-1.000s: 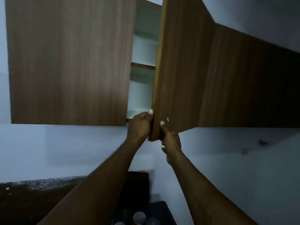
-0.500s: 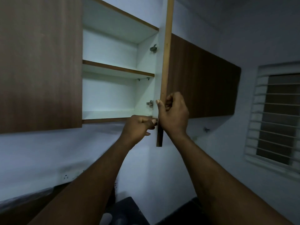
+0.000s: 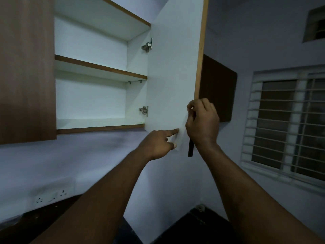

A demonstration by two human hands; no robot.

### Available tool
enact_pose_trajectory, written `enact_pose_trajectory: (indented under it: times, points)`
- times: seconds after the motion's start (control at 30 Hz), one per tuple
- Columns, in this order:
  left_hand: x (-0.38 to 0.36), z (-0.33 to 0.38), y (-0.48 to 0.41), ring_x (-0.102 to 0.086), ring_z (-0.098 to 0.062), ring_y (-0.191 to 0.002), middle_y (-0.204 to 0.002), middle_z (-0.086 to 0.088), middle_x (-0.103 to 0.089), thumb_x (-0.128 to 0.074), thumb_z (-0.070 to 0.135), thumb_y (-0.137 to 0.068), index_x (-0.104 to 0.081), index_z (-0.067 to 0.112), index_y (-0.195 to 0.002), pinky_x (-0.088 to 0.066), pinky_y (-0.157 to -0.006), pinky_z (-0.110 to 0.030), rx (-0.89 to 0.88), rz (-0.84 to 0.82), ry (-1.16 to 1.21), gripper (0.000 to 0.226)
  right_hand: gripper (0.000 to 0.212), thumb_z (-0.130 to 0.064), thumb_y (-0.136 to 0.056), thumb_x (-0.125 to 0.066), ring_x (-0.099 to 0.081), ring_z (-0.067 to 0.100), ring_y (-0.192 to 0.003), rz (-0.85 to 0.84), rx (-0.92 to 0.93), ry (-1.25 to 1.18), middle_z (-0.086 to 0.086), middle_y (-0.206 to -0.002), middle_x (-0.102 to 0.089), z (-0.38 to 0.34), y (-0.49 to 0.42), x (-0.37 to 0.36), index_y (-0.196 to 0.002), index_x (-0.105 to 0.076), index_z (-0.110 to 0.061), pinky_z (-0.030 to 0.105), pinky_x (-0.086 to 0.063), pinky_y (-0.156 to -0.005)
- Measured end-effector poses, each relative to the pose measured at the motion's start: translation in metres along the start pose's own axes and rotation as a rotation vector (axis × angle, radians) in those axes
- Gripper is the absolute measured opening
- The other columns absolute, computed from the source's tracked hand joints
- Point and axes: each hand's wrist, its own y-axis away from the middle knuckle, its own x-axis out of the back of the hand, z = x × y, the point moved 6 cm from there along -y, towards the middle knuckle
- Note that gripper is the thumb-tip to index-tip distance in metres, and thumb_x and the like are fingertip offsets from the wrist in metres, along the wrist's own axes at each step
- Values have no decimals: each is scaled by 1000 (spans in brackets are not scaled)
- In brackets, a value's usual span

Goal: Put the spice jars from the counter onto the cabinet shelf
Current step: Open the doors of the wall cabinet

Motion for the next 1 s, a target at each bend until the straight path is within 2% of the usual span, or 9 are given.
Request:
enact_pose_trajectory:
  times: [0.17,0.23,0.33,0.43,0.53,0.67,0.77,0.87,1.0]
  points:
    - [-26,18,-35,-50,-24,-136,-155,5,-45,-64,44,-91,-32,42,-154,-44,-106,-37,-63,2,-60,71,13,-9,-93,-69,-58,21,-98,-23,-74,95,2,-105,-67,50,-2,-6,-104,-71,-13,26,-47,-72]
    - [-35,30,-51,-49,-24,-137,-156,6,-44,-64,42,-91,-31,40,-155,-43,-107,-37,-90,4,-62,72,17,-8,-92,-70,-56,24,-102,-94,-60,202,3,-110,-69,68,3,-13,-108,-74,-13,28,-44,-72]
    - [-54,45,-73,-48,-24,-138,-156,5,-43,-65,39,-92,-30,36,-157,-42,-110,-40,-118,-14,-90,73,28,-7,-91,-69,-56,28,-105,-258,-29,347,6,-117,-71,97,17,-27,-118,-74,-12,36,-50,-80]
    - [-76,51,-85,-39,-21,-145,-162,5,-34,-64,35,-93,-26,30,-159,-35,-114,-38,-141,-43,-165,76,31,-3,-89,-68,-59,29,-106,-366,-77,375,10,-116,-71,126,34,-34,-119,-73,-8,41,-54,-84]
    - [-93,43,-94,-38,-22,-145,-163,6,-30,-62,33,-94,-25,27,-159,-36,-114,-39,-135,-62,-198,75,30,0,-87,-68,-63,29,-102,-349,-87,350,10,-110,-72,136,40,-41,-116,-74,-8,37,-56,-74]
    - [-96,17,-101,-35,-19,-147,-165,7,-26,-60,26,-94,-25,27,-160,-33,-118,-36,-91,-44,-206,75,28,3,-86,-61,-65,28,-85,-325,-123,350,9,-99,-71,136,29,-50,-105,-76,-10,29,-45,-63]
    - [-90,-8,-99,-32,-18,-148,-164,6,-27,-60,24,-94,-25,25,-159,-30,-119,-36,-36,-58,-244,73,21,-3,-92,-60,-65,24,-78,-348,-148,309,6,-98,-71,127,24,-63,-104,-75,-11,26,-45,-61]
    - [-73,-36,-91,-37,-21,-145,-162,2,-33,-59,23,-95,-28,24,-158,-37,-116,-39,49,-42,-320,71,15,-15,-96,-61,-66,20,-76,-354,-145,180,4,-93,-72,104,24,-84,-102,-75,-13,24,-45,-62]
    - [-26,-79,-72,-56,-27,-127,-143,-4,-57,-57,22,-93,-50,24,-145,-50,-102,-45,160,15,-543,53,15,-29,-96,-63,-66,21,-77,-484,-157,14,-1,-87,-72,64,32,-134,-96,-74,-18,33,-56,-68]
